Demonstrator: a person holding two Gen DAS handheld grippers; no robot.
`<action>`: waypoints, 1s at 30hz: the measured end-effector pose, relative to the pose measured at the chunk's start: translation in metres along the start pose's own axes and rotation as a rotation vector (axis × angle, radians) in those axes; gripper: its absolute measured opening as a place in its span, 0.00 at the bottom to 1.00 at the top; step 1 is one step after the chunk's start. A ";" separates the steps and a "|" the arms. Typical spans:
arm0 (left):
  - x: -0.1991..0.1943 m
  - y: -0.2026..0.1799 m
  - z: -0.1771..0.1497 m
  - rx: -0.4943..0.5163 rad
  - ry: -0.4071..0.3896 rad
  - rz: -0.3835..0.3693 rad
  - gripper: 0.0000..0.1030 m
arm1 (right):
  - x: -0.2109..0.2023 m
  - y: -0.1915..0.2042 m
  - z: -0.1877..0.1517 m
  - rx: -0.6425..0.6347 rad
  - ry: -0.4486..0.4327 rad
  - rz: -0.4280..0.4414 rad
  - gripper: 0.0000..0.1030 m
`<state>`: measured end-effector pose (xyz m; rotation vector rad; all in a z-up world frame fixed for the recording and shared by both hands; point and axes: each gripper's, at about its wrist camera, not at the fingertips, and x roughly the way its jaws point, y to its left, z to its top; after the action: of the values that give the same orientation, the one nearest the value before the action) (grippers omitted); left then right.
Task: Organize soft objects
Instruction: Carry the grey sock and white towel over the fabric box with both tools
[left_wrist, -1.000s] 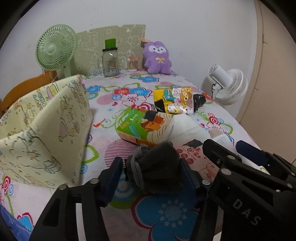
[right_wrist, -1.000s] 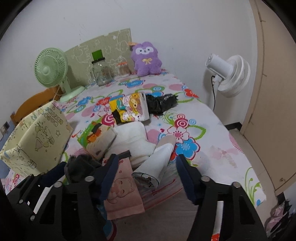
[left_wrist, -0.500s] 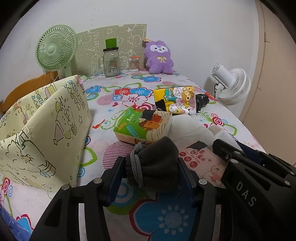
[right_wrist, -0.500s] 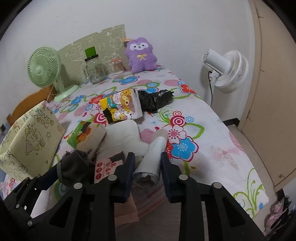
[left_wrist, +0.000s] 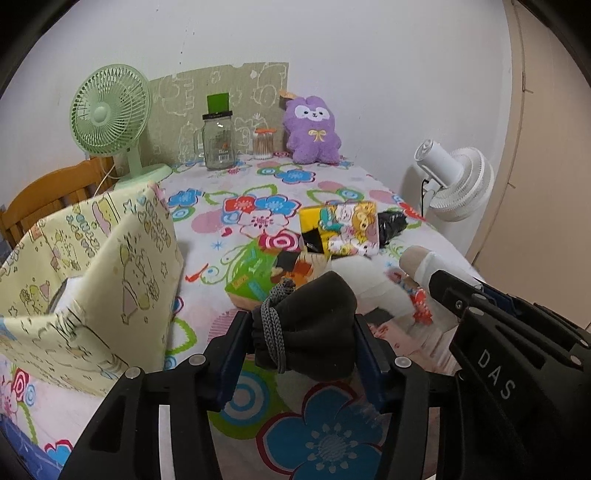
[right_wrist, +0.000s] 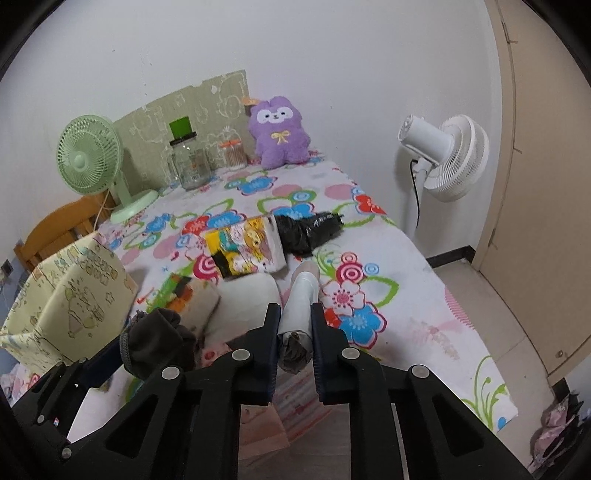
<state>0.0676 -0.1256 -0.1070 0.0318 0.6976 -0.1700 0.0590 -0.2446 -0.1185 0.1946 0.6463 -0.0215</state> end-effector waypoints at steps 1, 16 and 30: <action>-0.002 0.000 0.003 -0.001 -0.004 -0.001 0.54 | -0.002 0.002 0.002 -0.004 -0.006 0.002 0.18; -0.041 0.004 0.038 0.016 -0.052 -0.008 0.54 | -0.044 0.024 0.035 -0.035 -0.077 0.008 0.18; -0.063 0.022 0.058 0.039 -0.063 0.016 0.54 | -0.067 0.050 0.054 -0.062 -0.096 0.017 0.18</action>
<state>0.0612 -0.1002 -0.0228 0.0688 0.6309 -0.1687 0.0419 -0.2084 -0.0275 0.1385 0.5488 0.0052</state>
